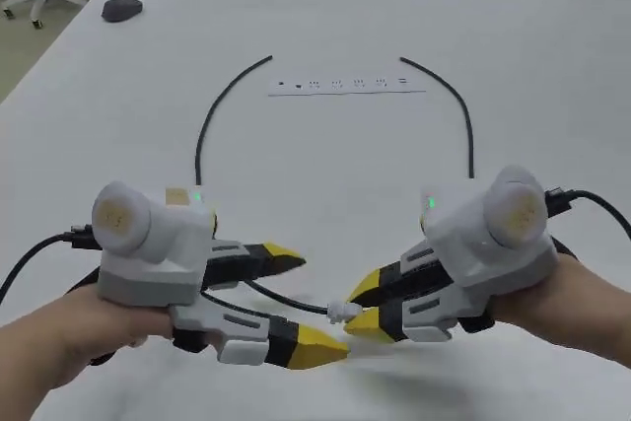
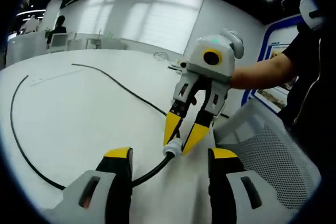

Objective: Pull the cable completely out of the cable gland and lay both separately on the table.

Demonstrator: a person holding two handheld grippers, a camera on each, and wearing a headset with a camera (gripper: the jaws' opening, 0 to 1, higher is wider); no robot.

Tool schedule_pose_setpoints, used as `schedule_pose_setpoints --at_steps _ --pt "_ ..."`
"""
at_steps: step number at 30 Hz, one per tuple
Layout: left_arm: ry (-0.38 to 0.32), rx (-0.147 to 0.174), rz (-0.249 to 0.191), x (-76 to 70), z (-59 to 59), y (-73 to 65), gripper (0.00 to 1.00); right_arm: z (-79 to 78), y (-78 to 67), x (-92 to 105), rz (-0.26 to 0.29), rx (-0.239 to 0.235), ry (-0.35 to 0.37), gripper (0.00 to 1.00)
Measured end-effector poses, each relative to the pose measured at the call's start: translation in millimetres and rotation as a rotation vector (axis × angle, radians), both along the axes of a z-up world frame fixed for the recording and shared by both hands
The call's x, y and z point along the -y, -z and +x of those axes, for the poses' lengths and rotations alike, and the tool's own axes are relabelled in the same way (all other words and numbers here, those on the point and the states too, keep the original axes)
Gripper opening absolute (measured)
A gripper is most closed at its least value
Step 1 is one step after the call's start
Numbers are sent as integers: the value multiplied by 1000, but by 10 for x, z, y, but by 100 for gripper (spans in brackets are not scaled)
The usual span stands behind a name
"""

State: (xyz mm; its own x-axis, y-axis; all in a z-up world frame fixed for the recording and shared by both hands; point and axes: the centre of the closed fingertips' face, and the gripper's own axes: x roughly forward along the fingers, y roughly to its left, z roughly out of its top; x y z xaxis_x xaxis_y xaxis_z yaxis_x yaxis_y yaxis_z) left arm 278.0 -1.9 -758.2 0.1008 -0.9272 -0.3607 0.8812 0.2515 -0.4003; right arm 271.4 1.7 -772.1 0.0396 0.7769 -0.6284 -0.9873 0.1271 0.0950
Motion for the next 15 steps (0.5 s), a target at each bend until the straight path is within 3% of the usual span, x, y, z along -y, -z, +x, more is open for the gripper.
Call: schedule_pose_setpoints --at_steps 1,2,5,8,10,14,15 --pt "-6 -51 -33 36 -30 -30 44 -30 -54 6 6 -3 4 8" --pt "-3 -67 -38 42 -43 -30 38 -64 -95 10 14 -14 4 8" --pt "6 -18 -50 68 -30 -62 29 -121 -152 31 19 3 2 8" --pt "50 -25 -60 97 -112 -88 25 -157 -182 61 15 11 2 8" --pt "75 16 -57 111 -140 -96 24 -185 -197 77 12 19 1 8" --pt "101 13 -58 121 -200 -120 18 -239 -225 94 21 5 -2 8" --pt "123 25 -59 121 -223 -127 17 -249 -229 95 24 -2 2 8"
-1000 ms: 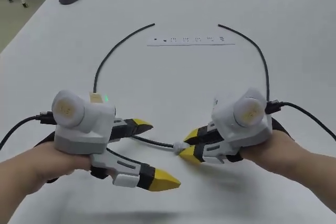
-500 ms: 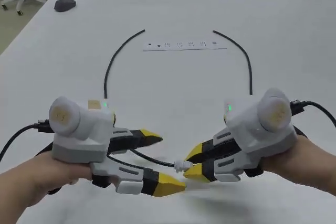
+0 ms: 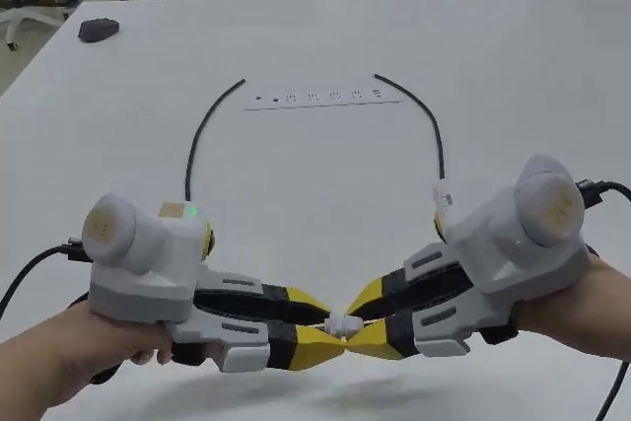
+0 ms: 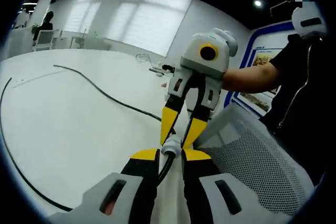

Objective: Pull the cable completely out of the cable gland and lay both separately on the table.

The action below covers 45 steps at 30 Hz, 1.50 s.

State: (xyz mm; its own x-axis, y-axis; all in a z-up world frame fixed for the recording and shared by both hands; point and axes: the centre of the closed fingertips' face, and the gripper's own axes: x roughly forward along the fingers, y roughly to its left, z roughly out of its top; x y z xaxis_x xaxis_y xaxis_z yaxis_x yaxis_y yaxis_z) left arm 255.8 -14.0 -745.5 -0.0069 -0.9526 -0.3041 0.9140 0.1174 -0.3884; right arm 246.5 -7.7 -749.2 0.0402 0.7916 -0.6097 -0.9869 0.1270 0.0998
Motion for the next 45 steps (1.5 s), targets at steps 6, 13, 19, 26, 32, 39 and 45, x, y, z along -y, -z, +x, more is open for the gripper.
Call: schedule_pose_setpoints --at_steps 6,13,19,26,32,39,45 --pt "34 14 -8 38 -68 -48 16 -51 -43 26 14 -18 -12 8" --pt "89 177 2 96 -91 -116 15 -66 -100 66 87 -233 47 9" --pt "108 257 -1 121 -90 -222 15 -26 -189 108 175 -369 100 8" --pt "66 197 0 108 -11 -214 14 10 -237 75 134 -151 66 7" --pt "-1 10 -6 100 4 -202 14 36 -251 64 75 76 -1 6" --pt "-25 -57 -34 78 26 -255 14 33 -270 45 11 205 -45 7" --pt "15 126 -34 67 32 -293 14 43 -323 86 18 -29 38 9"
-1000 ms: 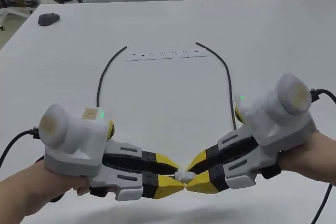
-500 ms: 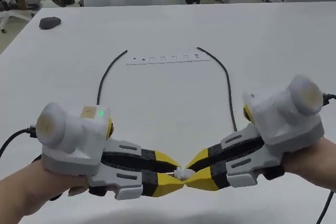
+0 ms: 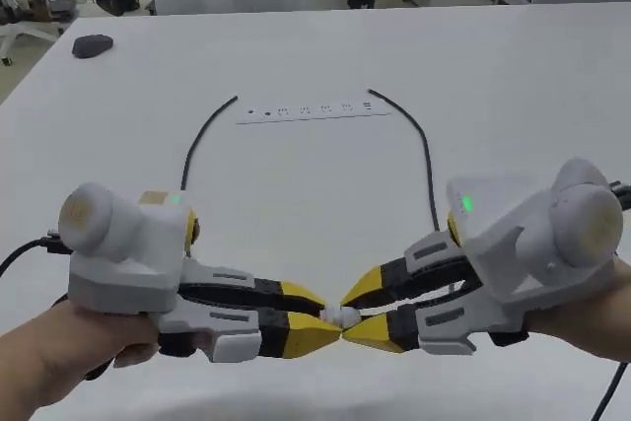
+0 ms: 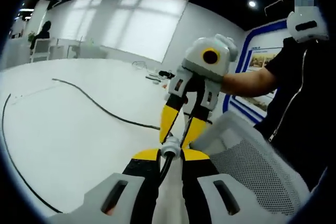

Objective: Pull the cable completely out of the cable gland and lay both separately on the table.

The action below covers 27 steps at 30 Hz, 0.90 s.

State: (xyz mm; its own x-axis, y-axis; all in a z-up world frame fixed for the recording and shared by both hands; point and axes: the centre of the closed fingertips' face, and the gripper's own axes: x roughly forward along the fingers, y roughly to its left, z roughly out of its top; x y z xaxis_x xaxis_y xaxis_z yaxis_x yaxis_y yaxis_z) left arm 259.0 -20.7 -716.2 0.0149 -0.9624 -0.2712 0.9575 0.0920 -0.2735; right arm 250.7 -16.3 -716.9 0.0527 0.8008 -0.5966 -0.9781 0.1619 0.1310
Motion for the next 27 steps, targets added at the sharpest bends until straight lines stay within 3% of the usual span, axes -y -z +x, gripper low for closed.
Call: schedule_pose_setpoints --at_steps 1,2,4,5,6,9,12,17,22,25,26,27 --pt "12 33 -1 1 -17 -9 14 10 -52 -14 43 -71 39 9" --pt "26 66 -9 2 -37 -37 14 34 -159 -49 131 -116 51 10" --pt "36 59 -10 2 -77 -48 14 100 -193 -18 171 -178 104 7" --pt "32 91 -15 4 -56 -65 14 106 -200 -3 183 -191 101 6" --pt "34 114 -19 -4 -55 -83 14 82 -194 11 187 -239 104 4" --pt "32 132 -25 -16 -49 -122 14 93 -185 20 199 -293 123 11" --pt "42 157 -25 -8 -48 -148 14 57 -202 -25 219 -334 111 10" --pt "49 182 -29 5 -30 -187 14 -19 -116 -86 186 -380 85 9" --pt "63 177 -23 -19 -41 -180 14 -39 -132 -98 192 -372 70 8" --pt "49 152 -23 -24 -17 -176 14 -14 -135 -102 173 -282 49 8" --pt "41 142 -22 -27 -1 -168 14 8 -132 -101 158 -220 42 7" --pt "22 79 -20 -31 5 -150 14 14 -129 -104 138 -150 24 7"
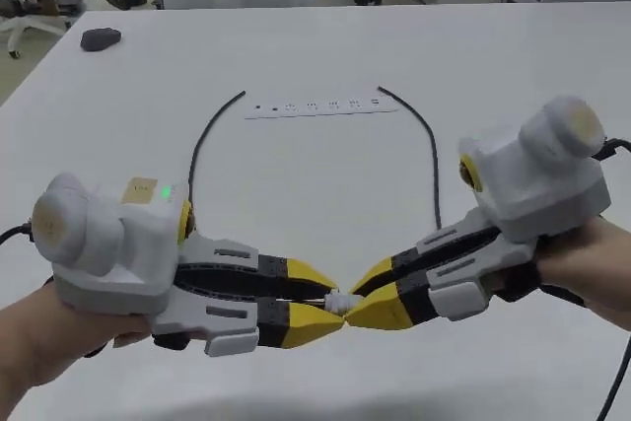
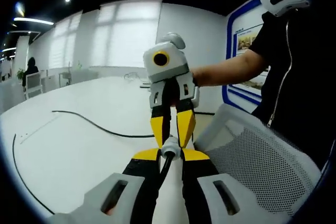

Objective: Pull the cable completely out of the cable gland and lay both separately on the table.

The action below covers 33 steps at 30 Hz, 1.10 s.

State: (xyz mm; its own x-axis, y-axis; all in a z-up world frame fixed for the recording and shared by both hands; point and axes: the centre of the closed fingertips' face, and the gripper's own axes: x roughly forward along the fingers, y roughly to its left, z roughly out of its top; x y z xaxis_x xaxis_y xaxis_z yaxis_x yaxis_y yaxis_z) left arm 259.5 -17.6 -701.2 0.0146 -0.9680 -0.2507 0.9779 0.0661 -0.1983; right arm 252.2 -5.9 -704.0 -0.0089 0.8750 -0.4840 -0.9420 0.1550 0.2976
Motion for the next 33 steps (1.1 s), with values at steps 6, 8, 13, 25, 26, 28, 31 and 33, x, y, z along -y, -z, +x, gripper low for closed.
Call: schedule_pose_setpoints --at_steps 6,8,13,25,26,28,31,33 --pt "-53 -156 1 -13 90 64 14 50 52 -5 -90 343 -47 7" --pt "-65 -170 -2 -8 106 67 14 79 63 0 -107 405 -49 7" --pt "-82 -150 -3 0 129 65 14 144 93 48 -128 412 -34 9" --pt "-92 -100 -3 43 97 87 14 148 229 161 -245 441 -29 1" --pt "-96 -81 3 42 95 102 14 162 252 185 -264 448 -23 0" --pt "-109 -83 2 36 121 118 14 182 244 191 -263 468 -2 0" --pt "-148 -63 5 20 182 139 14 276 255 345 -321 449 126 0" --pt "-186 -55 -15 -22 229 117 14 333 222 462 -326 412 230 0"
